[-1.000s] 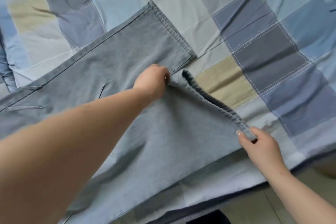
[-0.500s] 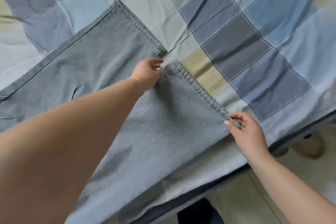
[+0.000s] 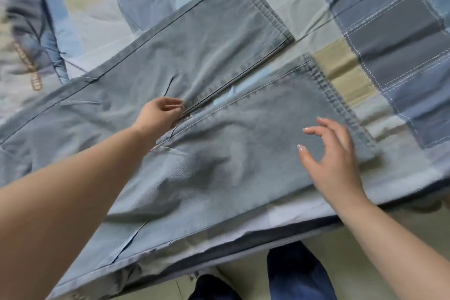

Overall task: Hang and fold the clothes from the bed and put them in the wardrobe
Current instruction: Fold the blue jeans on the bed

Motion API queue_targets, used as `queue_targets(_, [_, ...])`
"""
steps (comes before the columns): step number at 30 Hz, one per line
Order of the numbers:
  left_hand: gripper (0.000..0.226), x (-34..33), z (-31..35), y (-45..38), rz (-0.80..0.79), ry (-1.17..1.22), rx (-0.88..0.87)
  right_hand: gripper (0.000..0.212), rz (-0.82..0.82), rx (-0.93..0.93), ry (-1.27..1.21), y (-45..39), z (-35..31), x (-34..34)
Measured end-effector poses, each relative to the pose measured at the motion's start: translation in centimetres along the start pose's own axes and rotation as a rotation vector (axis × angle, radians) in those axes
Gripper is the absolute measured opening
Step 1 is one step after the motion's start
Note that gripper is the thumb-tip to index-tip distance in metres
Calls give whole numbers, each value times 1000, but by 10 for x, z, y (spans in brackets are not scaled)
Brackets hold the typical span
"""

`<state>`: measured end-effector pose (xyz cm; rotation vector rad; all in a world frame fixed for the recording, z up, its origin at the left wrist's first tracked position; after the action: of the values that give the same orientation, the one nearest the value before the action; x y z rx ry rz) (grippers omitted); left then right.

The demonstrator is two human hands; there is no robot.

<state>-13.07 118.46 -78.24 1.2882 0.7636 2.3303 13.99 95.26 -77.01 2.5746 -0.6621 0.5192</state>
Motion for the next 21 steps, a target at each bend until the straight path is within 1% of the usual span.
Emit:
queue_targets(3, [15,36,-54,24,51,97,83,19,-133,-12,-89,26,-26,-60])
queue_targets(6, [14,64,-112,58,102,220,175,16,-314,-165,-164,69,-33,-129])
queue_targets(8, [11,68,-151,84,96,309,244,13,-426,-367,-229,106,-32,-174])
queue_targets(10, [12,69,-196,119,72,376,333,6,-550,-648,-328,158,-33,-224])
queue_targets(12, [14,64,-242,155,73,478,425,8,-647,-912,-454,210,-38,-268])
queue_targets(14, [16,54,-282,191,76,574,533,8,-671,-1080,-569,245,-44,-302])
queue_targets(16, [23,41,-318,223,30,622,658,11,-631,-1186,-652,267,-47,-331])
queue_targets(18, [34,27,-348,248,-64,657,778,13,-590,-1245,-697,281,-50,-357])
queue_targets(19, [37,24,-359,256,-92,687,809,15,-577,-1257,-714,287,-55,-370])
queue_targets(21, [35,26,-374,261,-66,801,807,22,-540,-1270,-776,295,-64,-389])
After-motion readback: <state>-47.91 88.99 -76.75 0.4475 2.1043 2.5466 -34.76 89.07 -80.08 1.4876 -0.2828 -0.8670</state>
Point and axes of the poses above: each hand's wrist, its own y-axis away from the middle knuckle, its own x-axis out of the back of the hand, z = x × y, the point moved 8 cm from there along -y, towards the middle knuckle, and after that the axes turned 11 degrees about -y, right-handed, at the moved point
